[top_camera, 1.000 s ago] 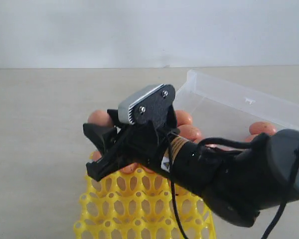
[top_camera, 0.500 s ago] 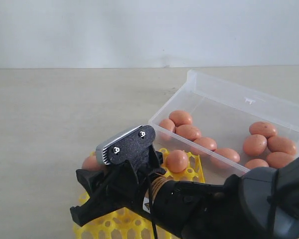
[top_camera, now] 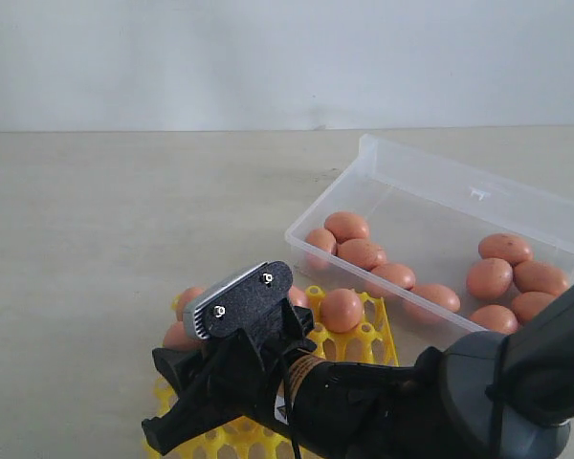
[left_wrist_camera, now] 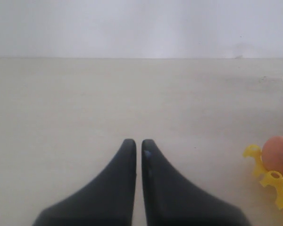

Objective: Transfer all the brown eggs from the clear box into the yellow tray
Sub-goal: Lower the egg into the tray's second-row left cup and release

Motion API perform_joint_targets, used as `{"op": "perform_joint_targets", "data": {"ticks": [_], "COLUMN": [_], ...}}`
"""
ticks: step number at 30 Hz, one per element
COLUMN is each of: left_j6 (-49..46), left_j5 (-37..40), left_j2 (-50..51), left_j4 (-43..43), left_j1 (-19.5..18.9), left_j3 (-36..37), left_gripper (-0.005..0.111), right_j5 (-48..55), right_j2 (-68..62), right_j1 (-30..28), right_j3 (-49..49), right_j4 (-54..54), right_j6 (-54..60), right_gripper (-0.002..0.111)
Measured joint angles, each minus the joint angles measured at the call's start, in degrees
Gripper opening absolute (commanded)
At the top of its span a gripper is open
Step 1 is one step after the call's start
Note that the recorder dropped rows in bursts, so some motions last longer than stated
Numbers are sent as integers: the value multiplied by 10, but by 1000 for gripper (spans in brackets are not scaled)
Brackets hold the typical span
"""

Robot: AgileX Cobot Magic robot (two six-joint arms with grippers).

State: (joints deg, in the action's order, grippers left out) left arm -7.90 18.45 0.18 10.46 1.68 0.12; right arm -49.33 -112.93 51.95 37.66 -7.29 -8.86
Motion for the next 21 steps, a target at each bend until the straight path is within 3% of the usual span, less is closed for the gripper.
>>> {"op": "perform_joint_targets", "data": {"ticks": [6,14,21], "left_j6": [0,0,0], "left_j5": [0,0,0], "left_j2": [0,0,0], "left_j4": [0,0,0], "left_j1": [0,0,0], "left_j3": [0,0,0], "left_gripper": [4,4,4], "right_j5": [0,0,0], "right_j2": [0,0,0], "right_j1": [0,0,0], "right_j3": [0,0,0], "right_j4": [0,0,0], "right_j6": [2,4,4], "right_gripper": [2,39,40]}}
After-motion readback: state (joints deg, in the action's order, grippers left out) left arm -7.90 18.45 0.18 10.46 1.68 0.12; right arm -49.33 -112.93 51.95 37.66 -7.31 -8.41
